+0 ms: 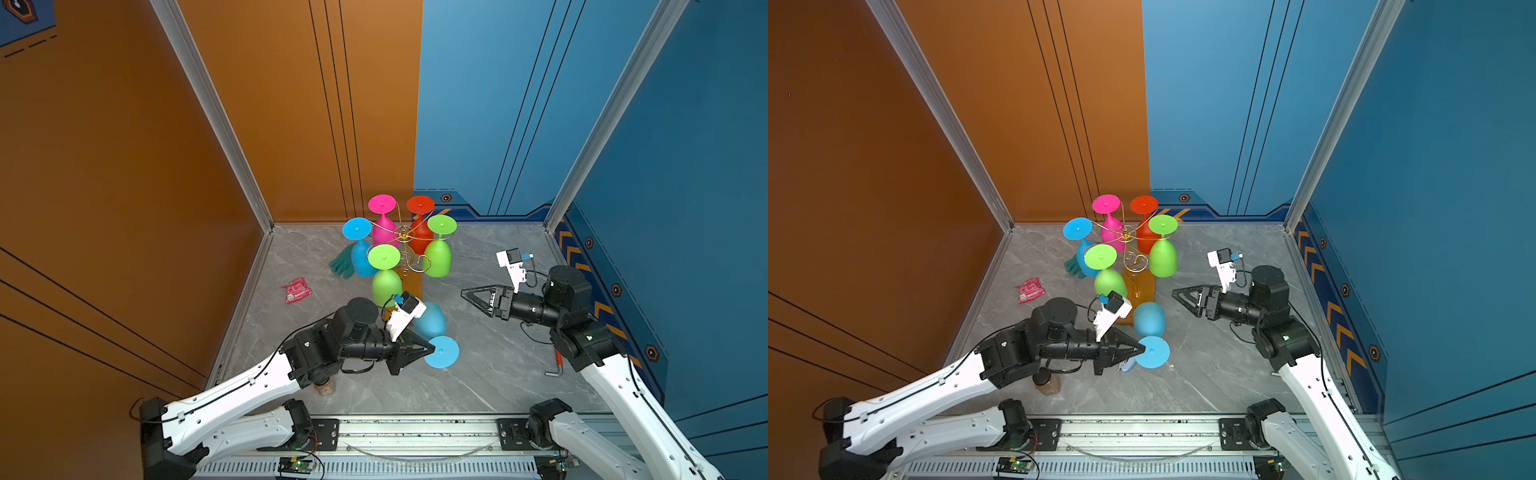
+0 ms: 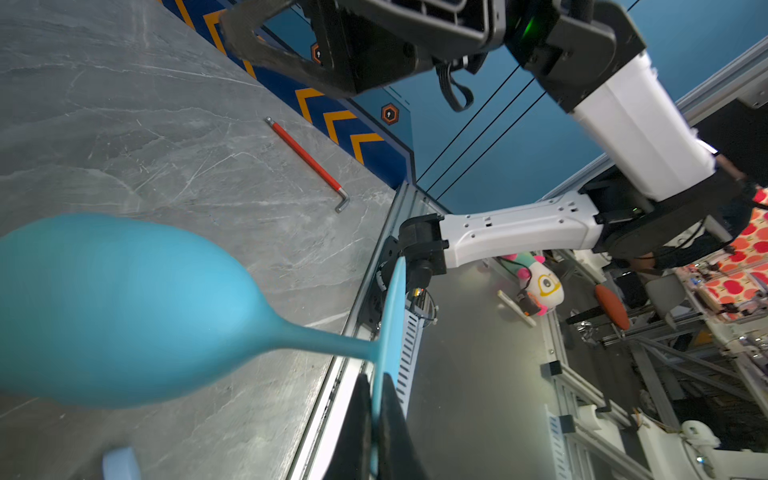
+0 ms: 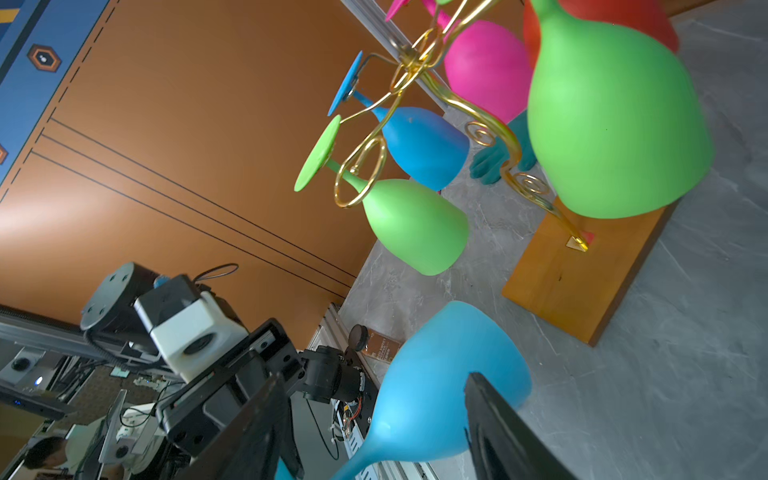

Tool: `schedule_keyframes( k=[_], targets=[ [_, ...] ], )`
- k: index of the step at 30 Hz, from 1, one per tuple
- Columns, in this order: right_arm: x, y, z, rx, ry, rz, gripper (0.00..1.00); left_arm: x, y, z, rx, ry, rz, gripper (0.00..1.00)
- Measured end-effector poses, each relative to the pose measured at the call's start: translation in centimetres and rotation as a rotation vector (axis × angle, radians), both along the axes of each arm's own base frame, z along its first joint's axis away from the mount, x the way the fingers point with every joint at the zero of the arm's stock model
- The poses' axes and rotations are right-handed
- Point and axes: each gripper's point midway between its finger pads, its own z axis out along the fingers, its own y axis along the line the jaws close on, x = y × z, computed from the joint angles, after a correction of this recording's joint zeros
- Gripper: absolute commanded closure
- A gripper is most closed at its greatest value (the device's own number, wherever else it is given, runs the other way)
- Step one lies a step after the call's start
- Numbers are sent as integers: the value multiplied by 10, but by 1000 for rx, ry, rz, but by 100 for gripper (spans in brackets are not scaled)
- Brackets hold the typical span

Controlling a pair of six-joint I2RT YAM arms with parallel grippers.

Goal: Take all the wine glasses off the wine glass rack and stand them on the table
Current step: 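Swing the glass toward the robot with the left gripper, turning it upright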

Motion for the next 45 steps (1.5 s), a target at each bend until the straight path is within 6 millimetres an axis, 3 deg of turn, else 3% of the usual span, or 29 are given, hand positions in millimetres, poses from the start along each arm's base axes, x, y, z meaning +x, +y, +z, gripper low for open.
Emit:
schedule_keyframes(
  k=[8,15,19,24,32,45],
  targets=[
    [11,-11,-28,-35,139,-53,21,-13,1,-22,150,-257,-48,100],
    [12,-11,-44,-75,218,-45,20,-21,4,-23,235,-519,-79,100],
    [13,-11,-41,-87,223,-39,20,-23,7,-26,279,-658,-97,100],
    [16,-10,-34,-99,221,-33,24,-24,14,-46,399,-830,-138,100],
    [21,-9,-32,-134,258,-18,32,-20,18,-59,557,-1075,-176,100],
    [13,-2,-24,-197,256,49,40,-14,24,-82,794,-1353,-274,100]
  ],
)
